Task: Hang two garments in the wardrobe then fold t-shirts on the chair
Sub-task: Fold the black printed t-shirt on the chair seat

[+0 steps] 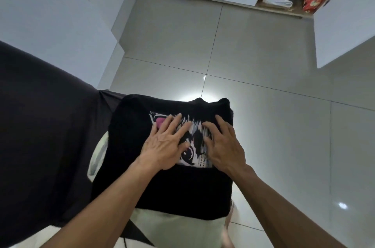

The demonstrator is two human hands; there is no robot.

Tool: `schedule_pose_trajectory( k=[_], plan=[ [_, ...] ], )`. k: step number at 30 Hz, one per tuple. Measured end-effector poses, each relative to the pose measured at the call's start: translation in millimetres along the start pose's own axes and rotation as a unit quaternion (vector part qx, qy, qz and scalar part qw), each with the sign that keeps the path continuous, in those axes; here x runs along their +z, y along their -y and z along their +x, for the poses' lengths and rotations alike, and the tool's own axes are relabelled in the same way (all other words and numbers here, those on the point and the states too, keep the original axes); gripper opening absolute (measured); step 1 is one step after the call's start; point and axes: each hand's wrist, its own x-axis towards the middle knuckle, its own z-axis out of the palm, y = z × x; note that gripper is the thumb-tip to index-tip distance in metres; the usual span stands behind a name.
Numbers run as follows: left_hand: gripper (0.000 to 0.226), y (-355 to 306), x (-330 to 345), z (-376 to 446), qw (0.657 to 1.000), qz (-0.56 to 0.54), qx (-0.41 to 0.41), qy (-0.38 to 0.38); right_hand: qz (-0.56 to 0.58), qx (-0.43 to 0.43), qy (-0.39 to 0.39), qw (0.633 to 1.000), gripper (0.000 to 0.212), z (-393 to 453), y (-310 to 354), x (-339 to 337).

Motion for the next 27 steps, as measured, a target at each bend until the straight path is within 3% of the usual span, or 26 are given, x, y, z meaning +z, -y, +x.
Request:
schedule_pose_trajectory(
  k=[3,11,15,17,19,23,27],
  plan=[
    [0.067,-11,4,21,0.998,-0.009,-0.061,0.022,0.023,-0.015,0.018,0.999,0.049,14,-18,-4],
    [0.080,-35,-32,102,0.985,-0.006,-0.166,0.049,0.211,0.047,0.049,0.975,0.067,108,-89,-24],
    [0.089,-43,-52,158,0.975,-0.006,-0.178,0.133,0.295,0.048,0.210,0.931,0.063,153,-106,-54],
    [0.072,-50,-56,178,0.972,-0.030,-0.147,0.179,0.281,0.006,0.256,0.925,0.039,170,-112,-61],
    [0.046,-58,-61,186,0.978,-0.097,-0.092,0.163,0.262,-0.036,0.228,0.937,0.022,176,-118,-64],
    [0.027,-53,-79,183,0.986,-0.161,-0.030,0.045,0.253,-0.057,0.154,0.953,0.034,168,-138,-78],
    [0.028,-42,-94,169,0.992,-0.111,-0.030,0.051,0.107,-0.052,0.291,0.949,0.033,157,-163,-95]
  ],
)
